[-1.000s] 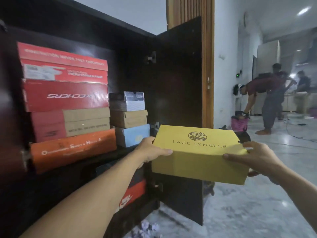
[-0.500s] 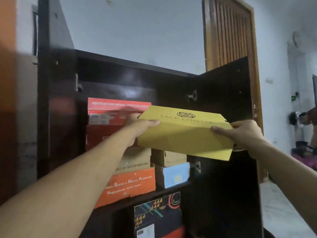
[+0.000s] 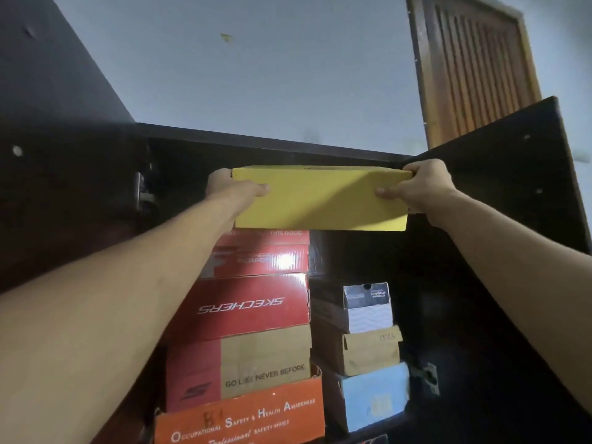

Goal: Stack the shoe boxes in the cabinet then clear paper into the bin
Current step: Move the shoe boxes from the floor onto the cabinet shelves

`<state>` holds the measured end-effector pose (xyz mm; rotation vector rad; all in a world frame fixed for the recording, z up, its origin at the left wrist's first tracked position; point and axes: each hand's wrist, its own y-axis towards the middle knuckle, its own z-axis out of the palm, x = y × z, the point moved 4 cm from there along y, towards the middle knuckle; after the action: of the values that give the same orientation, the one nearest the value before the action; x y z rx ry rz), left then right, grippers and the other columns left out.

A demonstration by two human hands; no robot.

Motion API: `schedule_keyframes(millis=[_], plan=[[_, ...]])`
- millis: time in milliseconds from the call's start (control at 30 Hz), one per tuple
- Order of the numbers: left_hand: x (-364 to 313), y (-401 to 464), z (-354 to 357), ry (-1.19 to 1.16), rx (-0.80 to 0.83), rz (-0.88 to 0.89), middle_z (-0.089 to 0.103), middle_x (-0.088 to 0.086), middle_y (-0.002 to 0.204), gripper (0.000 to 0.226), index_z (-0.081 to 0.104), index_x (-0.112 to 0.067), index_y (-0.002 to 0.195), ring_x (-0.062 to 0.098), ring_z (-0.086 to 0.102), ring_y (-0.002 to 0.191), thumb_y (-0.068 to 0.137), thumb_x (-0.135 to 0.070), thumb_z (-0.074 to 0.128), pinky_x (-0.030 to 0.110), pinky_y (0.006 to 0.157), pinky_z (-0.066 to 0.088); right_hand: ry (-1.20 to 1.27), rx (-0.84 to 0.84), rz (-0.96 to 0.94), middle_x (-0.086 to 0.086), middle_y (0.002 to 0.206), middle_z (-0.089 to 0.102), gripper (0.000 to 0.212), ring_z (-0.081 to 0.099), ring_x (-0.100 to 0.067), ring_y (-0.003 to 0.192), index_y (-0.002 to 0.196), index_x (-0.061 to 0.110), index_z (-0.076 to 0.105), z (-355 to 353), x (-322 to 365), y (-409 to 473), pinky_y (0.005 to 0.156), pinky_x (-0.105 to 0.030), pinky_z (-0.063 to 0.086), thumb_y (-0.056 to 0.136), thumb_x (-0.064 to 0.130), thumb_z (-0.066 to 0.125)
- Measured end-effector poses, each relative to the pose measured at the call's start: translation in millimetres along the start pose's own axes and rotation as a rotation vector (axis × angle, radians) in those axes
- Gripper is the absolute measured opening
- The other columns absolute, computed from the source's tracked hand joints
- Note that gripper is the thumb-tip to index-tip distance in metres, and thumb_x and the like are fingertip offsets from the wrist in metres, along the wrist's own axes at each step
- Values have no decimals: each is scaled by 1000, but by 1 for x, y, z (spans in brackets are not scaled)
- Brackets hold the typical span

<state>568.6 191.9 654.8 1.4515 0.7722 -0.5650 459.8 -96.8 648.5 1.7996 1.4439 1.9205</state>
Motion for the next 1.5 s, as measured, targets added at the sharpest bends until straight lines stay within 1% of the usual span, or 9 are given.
schedule_keyframes(millis=[133,367,467,667,800,900,1067,1233,1500], plan=[[5,21,-14,36,-23,17,69,3,101,25,64,-15,97,21,65,94,78,-7,77,37,87,54,77,37,5,-9,120,62,70,60,-27,108,129,8,57,46,-4,34,93,-45,53,69,29,87],[19,53,-38,144,-27,-38,65,3,111,37,59,-18,114,27,57,108,82,-3,71,55,99,42,174,36,6,-13,136,49,75,52,-32,121,144,11,34,119,1,68,99,-42,48,82,16,75],[32,64,-49,151,-45,-37,66,3,110,39,59,-18,113,27,60,107,81,0,71,52,98,46,226,65,-1,-12,138,45,77,50,-31,122,147,15,25,150,-1,81,99,-42,48,84,7,68],[52,82,-74,236,-52,18,65,5,113,47,54,-15,118,22,61,105,79,5,71,38,89,50,400,78,37,-10,135,50,56,53,-25,110,140,18,37,194,6,94,95,-37,47,89,5,56],[61,86,-80,300,-34,14,63,6,114,51,49,-18,121,22,60,102,81,6,68,31,72,48,346,70,21,-11,132,51,69,54,-26,115,142,13,36,210,5,85,98,-38,48,81,3,67],[73,88,-80,358,-46,-63,63,3,107,40,48,-19,112,18,61,87,83,0,69,26,55,42,320,69,57,-11,121,60,54,60,-27,109,132,11,52,219,-4,77,94,-40,53,81,11,70],[94,91,-95,480,-232,-135,65,16,111,49,58,4,113,30,65,100,78,-24,78,31,77,52,325,72,32,-4,111,61,49,62,-22,96,129,17,55,231,-12,68,87,-42,56,82,23,69],[92,87,-92,604,-302,-85,67,19,103,38,64,7,101,32,65,93,81,-23,76,31,64,46,268,44,47,-11,121,62,51,64,-27,100,130,12,57,234,-19,66,86,-42,57,84,23,76],[90,80,-90,788,-362,-34,66,20,104,35,65,3,92,32,62,86,82,-30,74,32,64,44,150,-41,7,-9,99,66,31,61,-25,87,111,11,68,232,-22,56,75,-36,53,87,30,71]])
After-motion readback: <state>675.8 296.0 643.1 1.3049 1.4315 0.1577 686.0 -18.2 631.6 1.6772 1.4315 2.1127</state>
